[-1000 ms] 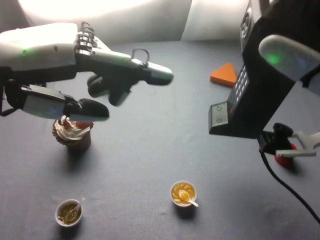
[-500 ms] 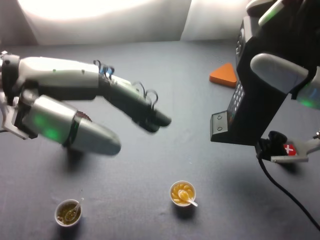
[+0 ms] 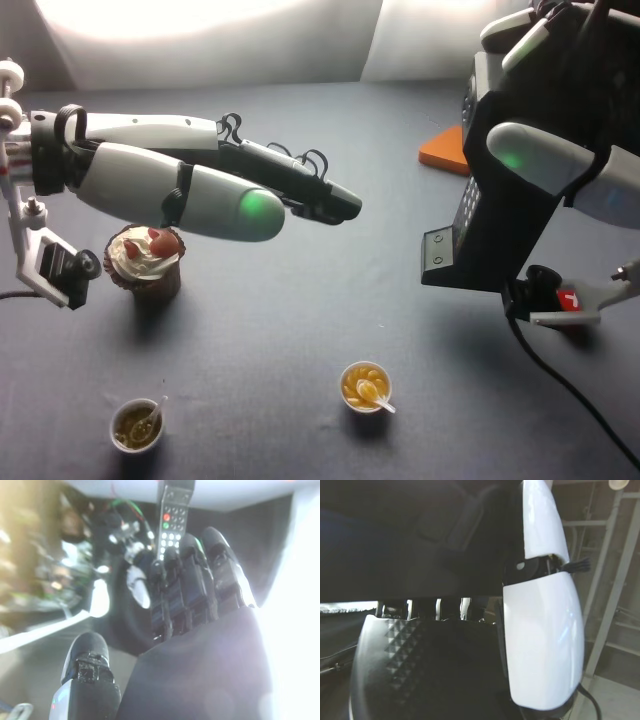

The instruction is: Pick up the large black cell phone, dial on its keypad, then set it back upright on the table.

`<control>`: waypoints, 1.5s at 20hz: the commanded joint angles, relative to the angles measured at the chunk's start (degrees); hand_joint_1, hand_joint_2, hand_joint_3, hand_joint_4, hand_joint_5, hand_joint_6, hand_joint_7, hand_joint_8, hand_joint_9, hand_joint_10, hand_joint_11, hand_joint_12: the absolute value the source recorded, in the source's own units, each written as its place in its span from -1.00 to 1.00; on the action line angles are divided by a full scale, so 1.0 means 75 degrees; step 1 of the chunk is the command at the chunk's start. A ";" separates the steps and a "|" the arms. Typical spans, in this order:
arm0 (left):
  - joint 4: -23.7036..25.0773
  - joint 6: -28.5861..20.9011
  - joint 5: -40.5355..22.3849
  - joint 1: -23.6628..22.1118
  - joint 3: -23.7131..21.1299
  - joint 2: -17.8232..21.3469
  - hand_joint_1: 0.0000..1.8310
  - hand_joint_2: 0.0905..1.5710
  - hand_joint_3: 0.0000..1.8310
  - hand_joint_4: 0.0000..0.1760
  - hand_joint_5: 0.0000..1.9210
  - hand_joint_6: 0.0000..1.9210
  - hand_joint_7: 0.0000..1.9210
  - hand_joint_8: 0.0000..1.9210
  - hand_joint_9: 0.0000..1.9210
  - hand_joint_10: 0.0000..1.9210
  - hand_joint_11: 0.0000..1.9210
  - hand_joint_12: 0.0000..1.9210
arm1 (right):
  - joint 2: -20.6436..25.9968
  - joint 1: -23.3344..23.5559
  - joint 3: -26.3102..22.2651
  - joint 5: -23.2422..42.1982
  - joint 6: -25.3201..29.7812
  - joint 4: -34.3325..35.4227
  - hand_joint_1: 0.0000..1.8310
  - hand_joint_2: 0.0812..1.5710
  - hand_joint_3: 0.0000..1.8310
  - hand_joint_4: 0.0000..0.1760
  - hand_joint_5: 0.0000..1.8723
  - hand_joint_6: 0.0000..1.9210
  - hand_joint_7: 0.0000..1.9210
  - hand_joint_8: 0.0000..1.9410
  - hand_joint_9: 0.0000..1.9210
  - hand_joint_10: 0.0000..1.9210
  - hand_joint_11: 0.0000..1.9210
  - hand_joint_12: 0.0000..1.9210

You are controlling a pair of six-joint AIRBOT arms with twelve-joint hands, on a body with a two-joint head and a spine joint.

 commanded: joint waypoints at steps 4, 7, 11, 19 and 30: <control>-0.0614 -0.0466 -0.0220 -0.0363 -0.0092 0.0085 -0.99 0.44 -1.00 -0.91 -0.62 -1.00 -0.57 -1.00 -0.64 -1.00 -1.00 -0.27 | -0.0079 -0.0074 0.0322 0.0989 0.0109 -0.0218 0.49 0.46 -1.00 -1.00 -0.06 0.01 -0.11 0.23 -0.17 0.54 -0.30 0.53; -0.0627 -0.0781 -0.0143 -0.0494 -0.0116 0.0115 -1.00 0.44 -1.00 -0.91 -0.61 -0.99 -0.55 -0.99 -0.63 -0.99 -0.96 -0.24 | -0.0212 -0.0080 0.0555 0.0989 0.0104 -0.0277 0.49 0.46 -1.00 -1.00 -0.05 -0.01 -0.12 0.25 -0.17 0.55 -0.27 0.53; -0.0614 -0.0774 -0.0171 -0.0687 -0.0049 0.0117 -1.00 0.45 -1.00 -1.00 -0.62 -1.00 -0.56 -1.00 -0.61 -1.00 -0.99 -0.14 | -0.0260 -0.0084 0.0659 0.0989 0.0103 -0.0242 0.49 0.46 -1.00 -1.00 -0.04 -0.03 -0.12 0.24 -0.17 0.54 -0.29 0.57; -0.0884 -0.2019 0.0217 -0.0735 -0.0046 0.0096 -1.00 0.46 -1.00 -1.00 -0.60 -0.99 -0.56 -1.00 -0.63 -1.00 -1.00 -0.14 | -0.0397 -0.0163 0.0841 0.0989 0.0108 -0.0049 0.49 0.45 -1.00 -1.00 -0.07 0.04 -0.12 0.23 -0.13 0.49 -0.21 0.43; 0.0418 -0.3021 0.0407 -0.0879 -0.0238 0.0054 -1.00 0.46 -1.00 -1.00 -0.60 -1.00 -0.55 -1.00 -0.61 -1.00 -0.99 -0.14 | -0.0604 -0.0382 0.1096 0.0989 0.0175 -0.0009 0.50 0.42 -1.00 -1.00 -0.06 0.02 -0.07 0.13 -0.06 0.40 -0.17 0.38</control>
